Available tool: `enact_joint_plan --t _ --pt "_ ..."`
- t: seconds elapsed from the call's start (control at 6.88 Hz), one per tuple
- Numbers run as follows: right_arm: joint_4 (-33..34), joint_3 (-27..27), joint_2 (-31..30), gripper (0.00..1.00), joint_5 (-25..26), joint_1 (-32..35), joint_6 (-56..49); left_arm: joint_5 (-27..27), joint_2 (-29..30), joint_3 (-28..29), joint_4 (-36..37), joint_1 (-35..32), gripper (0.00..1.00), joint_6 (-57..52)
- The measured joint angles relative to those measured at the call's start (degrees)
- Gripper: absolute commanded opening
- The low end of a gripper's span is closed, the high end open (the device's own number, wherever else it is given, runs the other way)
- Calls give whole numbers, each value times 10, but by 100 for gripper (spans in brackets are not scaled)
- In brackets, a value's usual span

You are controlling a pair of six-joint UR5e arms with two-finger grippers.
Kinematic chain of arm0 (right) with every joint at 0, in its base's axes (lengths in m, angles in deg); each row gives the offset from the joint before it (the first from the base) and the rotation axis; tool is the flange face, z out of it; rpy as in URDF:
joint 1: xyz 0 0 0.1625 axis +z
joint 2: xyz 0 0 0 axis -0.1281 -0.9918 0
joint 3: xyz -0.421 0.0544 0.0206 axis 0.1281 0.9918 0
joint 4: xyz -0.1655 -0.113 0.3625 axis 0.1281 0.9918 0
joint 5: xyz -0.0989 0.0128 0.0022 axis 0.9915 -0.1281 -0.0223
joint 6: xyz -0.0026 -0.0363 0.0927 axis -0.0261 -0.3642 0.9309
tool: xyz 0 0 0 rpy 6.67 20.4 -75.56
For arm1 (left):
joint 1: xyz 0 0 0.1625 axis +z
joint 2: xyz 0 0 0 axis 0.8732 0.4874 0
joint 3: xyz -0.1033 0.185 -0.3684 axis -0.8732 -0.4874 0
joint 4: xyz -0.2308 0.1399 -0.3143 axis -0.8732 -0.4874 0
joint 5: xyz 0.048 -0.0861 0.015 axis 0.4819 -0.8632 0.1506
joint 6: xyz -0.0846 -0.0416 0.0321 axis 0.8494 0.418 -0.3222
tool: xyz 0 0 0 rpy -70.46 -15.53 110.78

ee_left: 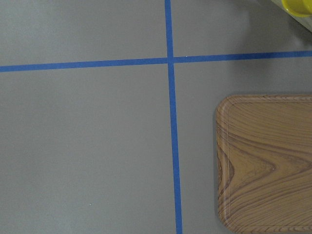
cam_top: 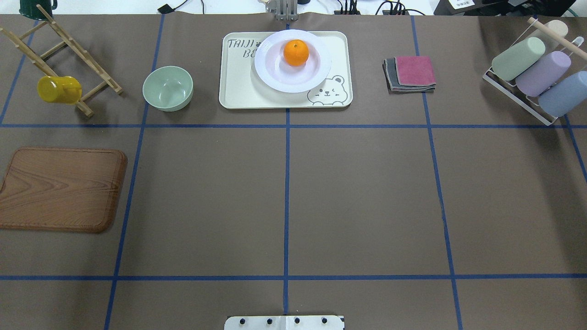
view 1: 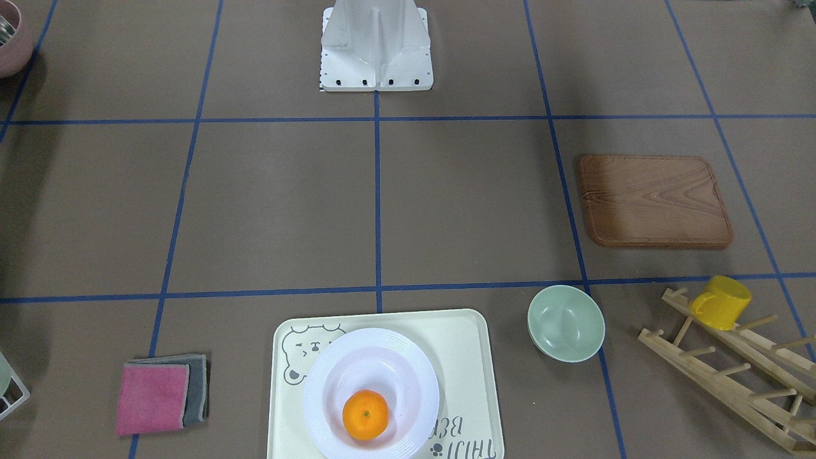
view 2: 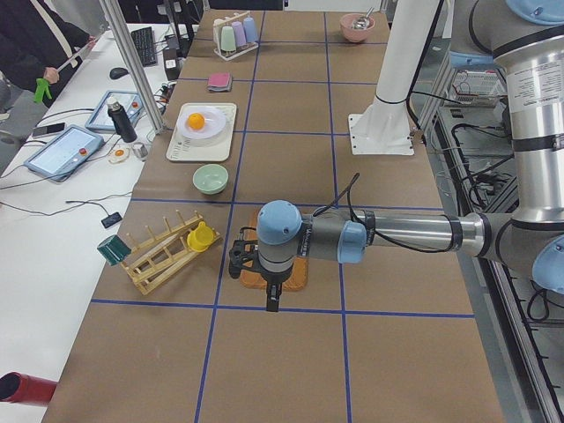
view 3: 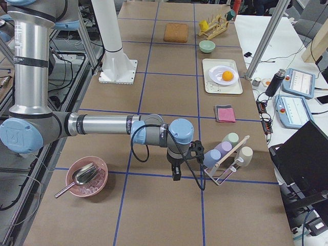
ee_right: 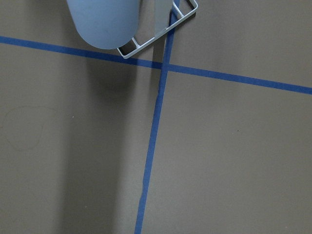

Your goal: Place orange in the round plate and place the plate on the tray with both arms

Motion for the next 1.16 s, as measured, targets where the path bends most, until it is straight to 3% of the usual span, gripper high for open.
enact_joint_plan --t 1.16 --pt "-3 0 -6 100 -2 0 30 0 -13 1 -1 0 99 0"
